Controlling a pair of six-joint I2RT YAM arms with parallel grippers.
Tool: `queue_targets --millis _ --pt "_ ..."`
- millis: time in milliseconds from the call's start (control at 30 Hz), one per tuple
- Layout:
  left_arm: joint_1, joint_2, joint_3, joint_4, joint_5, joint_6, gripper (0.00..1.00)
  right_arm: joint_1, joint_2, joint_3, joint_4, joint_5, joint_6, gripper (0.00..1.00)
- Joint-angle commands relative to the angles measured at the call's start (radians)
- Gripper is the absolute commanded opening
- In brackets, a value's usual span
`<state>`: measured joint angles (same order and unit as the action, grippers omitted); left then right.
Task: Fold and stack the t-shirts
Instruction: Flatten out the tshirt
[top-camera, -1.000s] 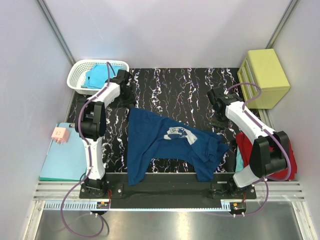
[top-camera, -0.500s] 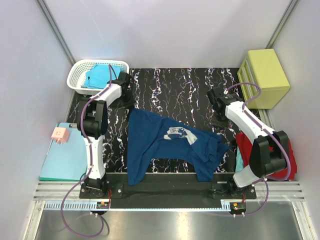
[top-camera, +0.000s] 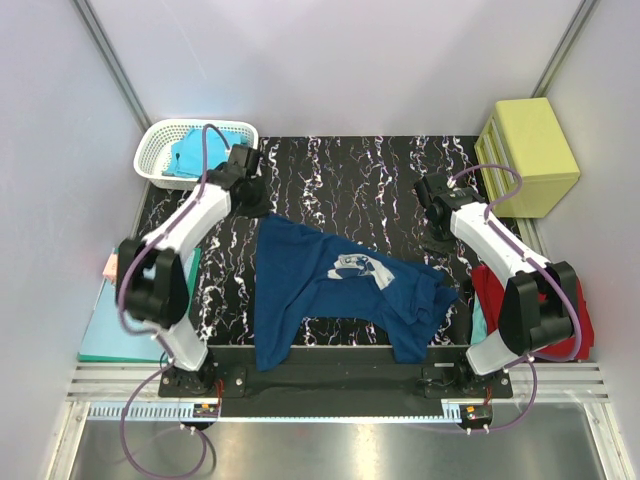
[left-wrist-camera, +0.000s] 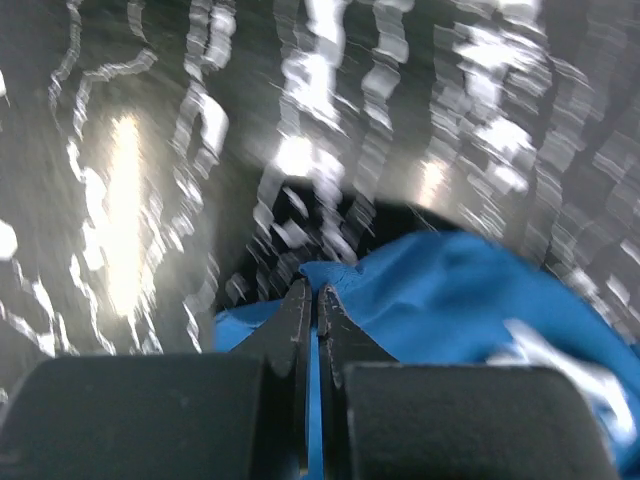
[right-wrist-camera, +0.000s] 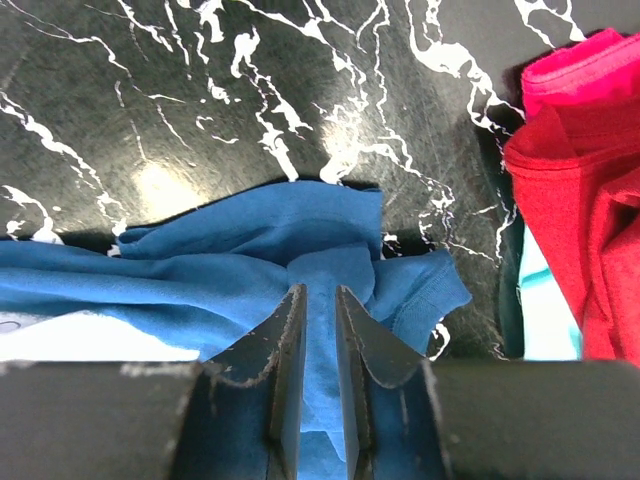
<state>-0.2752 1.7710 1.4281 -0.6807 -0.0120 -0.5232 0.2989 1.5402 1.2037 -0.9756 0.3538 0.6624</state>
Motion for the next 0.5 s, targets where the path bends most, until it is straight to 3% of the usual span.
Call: queue_targets --millis 0,467 --pt "-0.088 -0.216 -0.112 -0.017 -0.031 -0.02 0.0 -0.001 -0.019 0.0 0.037 -0.012 0.006 0.24" --pt "-0.289 -0.594 -0.363 -0.289 -0.039 -0.123 0.0 -0.003 -0.017 -0.021 0.069 -0.052 0.009 0.23"
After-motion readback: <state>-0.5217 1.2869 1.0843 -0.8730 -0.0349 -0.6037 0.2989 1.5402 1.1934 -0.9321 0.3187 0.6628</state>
